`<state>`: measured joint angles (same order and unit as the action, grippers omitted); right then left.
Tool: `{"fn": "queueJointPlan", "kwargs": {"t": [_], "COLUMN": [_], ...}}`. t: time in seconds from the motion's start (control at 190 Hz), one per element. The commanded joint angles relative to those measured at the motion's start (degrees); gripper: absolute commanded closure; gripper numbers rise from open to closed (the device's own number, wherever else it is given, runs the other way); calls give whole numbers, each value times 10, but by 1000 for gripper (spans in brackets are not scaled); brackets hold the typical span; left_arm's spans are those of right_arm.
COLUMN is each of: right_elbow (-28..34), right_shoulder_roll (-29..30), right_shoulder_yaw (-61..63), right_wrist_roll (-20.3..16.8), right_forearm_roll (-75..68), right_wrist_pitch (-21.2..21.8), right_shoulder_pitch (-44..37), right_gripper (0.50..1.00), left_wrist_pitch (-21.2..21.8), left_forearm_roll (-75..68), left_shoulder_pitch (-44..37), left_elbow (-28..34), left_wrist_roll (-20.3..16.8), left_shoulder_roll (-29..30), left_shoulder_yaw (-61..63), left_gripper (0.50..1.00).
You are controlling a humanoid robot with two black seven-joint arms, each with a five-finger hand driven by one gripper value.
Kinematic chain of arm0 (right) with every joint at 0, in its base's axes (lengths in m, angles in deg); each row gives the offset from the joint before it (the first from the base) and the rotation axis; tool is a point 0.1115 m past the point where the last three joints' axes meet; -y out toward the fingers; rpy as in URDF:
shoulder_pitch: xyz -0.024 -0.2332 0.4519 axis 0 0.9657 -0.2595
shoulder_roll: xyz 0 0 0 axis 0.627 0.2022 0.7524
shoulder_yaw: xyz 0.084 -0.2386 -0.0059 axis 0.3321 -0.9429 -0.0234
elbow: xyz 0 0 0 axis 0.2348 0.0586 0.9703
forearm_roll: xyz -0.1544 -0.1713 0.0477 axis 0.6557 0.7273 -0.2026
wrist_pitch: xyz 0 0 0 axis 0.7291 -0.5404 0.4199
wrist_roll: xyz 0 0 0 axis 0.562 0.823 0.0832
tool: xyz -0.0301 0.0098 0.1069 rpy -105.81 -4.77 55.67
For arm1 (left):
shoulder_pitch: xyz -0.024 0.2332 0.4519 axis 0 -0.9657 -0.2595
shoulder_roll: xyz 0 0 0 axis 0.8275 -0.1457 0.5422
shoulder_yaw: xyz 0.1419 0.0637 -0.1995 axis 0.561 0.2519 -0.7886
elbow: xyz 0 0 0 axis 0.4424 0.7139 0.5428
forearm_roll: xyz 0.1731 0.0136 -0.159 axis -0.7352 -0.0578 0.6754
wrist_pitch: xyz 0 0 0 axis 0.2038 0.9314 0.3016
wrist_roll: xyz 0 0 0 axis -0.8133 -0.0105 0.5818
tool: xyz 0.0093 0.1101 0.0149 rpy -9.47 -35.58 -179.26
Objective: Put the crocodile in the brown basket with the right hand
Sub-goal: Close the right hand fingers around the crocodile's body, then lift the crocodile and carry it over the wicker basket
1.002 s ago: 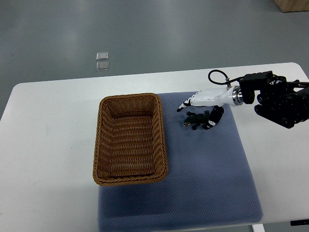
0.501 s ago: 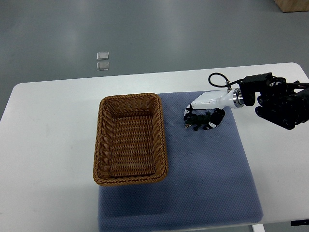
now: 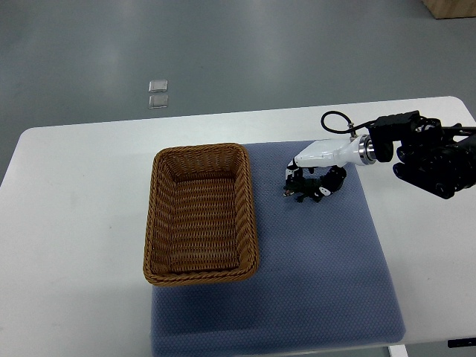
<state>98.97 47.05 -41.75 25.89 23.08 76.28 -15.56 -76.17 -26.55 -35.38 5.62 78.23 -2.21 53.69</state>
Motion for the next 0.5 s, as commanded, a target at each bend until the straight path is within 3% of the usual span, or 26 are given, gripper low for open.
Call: {"fn": "queueJointPlan", "kwargs": {"t": [0.0, 0.496], "right_elbow": [0, 6], "right_shoulder_roll": [1, 1], "right_shoulder_yaw": [2, 9], "right_wrist_roll": [0, 0], "right_forearm_roll": [0, -10], "right_wrist_pitch": [0, -4], "right_shoulder_pitch": [-8, -27], "right_gripper": [1000, 1000], "left_wrist_pitch": [0, 0], "left_forearm_roll": [0, 0], "left_shoulder_pitch": [0, 1], "left_elbow": [0, 0], "left_wrist_roll": [0, 0], "left_shoulder_roll": [0, 0], "left_shoulder_yaw": [0, 0], "left_gripper": [500, 500]}}
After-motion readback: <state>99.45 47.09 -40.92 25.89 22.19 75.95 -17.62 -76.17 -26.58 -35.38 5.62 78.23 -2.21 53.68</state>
